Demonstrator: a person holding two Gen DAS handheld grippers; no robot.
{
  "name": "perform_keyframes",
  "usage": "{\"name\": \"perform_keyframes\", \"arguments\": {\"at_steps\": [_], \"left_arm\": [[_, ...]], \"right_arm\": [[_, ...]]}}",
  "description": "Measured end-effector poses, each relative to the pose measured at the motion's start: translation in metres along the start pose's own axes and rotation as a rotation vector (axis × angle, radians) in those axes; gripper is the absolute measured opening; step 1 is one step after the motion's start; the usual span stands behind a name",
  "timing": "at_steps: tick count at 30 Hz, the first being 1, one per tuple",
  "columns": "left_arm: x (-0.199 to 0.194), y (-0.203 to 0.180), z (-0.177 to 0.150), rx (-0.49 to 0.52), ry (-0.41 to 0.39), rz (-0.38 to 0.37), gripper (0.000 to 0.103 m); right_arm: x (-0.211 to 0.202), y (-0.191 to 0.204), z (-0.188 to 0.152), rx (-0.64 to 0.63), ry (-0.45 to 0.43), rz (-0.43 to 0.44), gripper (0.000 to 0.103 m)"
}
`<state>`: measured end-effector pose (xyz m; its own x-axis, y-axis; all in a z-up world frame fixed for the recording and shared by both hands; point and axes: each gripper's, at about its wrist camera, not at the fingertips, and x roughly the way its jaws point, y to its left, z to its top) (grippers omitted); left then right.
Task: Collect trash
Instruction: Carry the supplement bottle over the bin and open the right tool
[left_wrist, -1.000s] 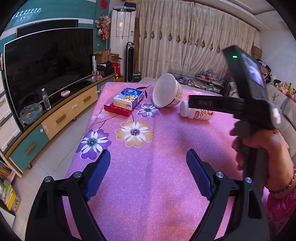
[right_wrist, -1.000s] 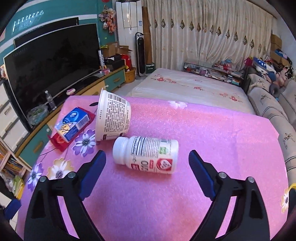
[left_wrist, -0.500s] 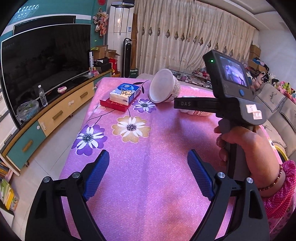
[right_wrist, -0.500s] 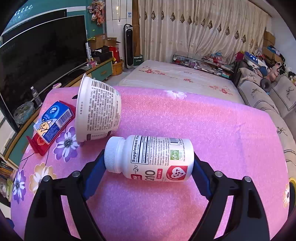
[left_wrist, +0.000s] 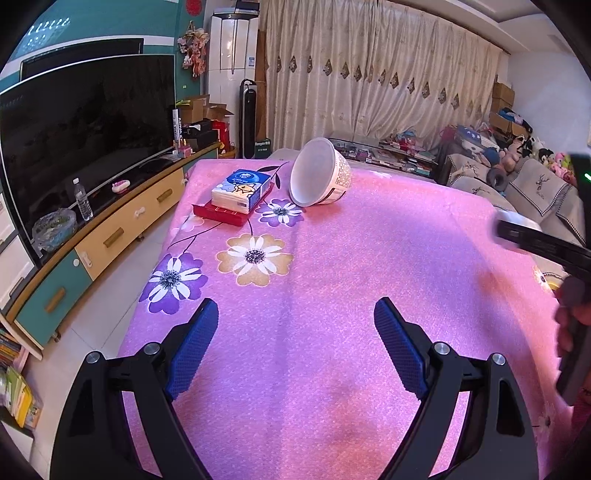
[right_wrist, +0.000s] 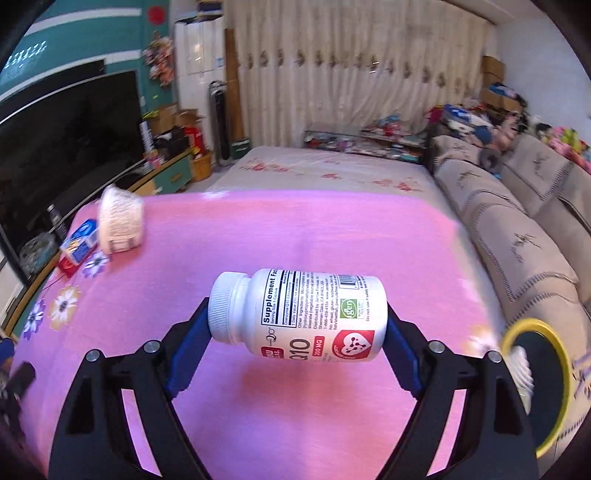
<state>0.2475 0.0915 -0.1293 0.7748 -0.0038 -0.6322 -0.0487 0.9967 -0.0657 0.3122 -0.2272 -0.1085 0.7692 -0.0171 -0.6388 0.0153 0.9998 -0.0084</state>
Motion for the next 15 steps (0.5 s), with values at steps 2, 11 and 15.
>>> {"name": "perform_keyframes", "arguments": {"at_steps": [2,11,15], "left_arm": [[0.000,-0.001,0.000,0.008,0.001,0.005,0.086],[0.002,0.001,0.001,-0.006,0.017,0.004,0.086],[0.003,0.000,0.001,-0.003,0.018,0.000,0.086]], "right_arm": [[-0.014,-0.039,-0.011,0.039,-0.018,-0.060,0.080],[-0.050,-0.212,-0.063,0.259,-0.002,-0.307,0.080],[-0.048,-0.264,-0.083,0.329,0.036,-0.379,0.080]]}}
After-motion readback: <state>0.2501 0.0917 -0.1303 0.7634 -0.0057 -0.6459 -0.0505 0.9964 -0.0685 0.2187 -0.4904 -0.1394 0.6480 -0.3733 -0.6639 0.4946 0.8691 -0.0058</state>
